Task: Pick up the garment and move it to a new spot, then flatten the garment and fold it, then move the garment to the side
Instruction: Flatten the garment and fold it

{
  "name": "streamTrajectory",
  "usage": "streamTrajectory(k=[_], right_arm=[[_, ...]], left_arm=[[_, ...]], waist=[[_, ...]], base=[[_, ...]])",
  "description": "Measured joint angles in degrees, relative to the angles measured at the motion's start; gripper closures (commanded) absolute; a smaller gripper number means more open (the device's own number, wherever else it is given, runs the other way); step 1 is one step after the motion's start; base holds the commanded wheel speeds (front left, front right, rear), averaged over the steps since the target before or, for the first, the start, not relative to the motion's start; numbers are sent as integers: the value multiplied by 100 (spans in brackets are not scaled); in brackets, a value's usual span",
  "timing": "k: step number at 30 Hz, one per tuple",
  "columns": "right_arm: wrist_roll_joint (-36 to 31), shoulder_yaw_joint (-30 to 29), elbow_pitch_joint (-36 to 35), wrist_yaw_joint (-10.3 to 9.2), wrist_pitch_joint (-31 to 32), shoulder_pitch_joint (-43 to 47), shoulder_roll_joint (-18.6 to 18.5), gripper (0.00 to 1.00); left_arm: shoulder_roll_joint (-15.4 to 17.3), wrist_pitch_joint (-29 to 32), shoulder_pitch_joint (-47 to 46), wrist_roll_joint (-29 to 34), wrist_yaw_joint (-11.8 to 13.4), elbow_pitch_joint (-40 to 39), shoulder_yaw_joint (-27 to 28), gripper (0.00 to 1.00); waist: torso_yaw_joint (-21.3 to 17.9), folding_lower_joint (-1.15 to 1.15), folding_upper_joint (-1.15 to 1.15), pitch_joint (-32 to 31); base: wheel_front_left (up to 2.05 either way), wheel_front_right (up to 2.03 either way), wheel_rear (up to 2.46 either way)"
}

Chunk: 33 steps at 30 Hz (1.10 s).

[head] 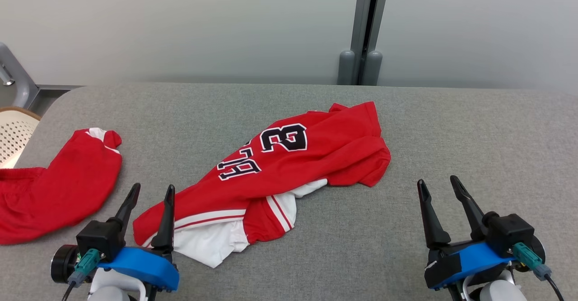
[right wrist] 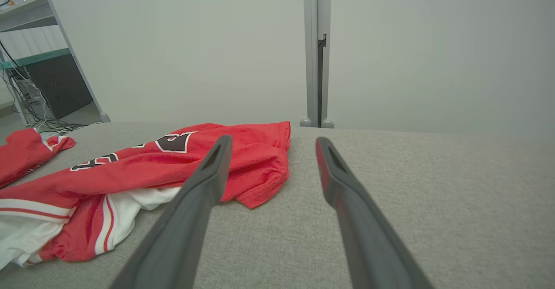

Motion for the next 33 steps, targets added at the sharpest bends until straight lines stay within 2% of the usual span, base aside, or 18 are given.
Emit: streamTrajectory(k=[7, 10, 15, 28, 33], right_arm=[[0, -31, 16, 0, 0, -1, 0, 0], [0, -29, 21, 0, 0, -4, 0, 0], [0, -63, 23, 0, 0, -4, 1, 0], [-23, -148, 210, 0, 1, -32, 1, 0], [-279, -152, 326, 0, 0, -462, 0, 0]], left_arm=[[-197, -5, 149, 323, 18, -964, 553, 0], [-341, -5, 248, 605, 142, -1071, 896, 0], [-477, -5, 386, 953, 185, -1005, 1211, 0], [-848, -5, 438, 1454, -100, -906, 1599, 0], [-960, -5, 324, 1564, -245, -876, 1637, 0]], waist=[[-1, 1, 0, -12], [-55, 1, 0, -1], [-141, 1, 0, 28], [-99, 1, 0, 110], [26, 1, 0, 225]], base=[[0, 0, 0], [0, 0, 0], [0, 0, 0], [0, 0, 0], [0, 0, 0]])
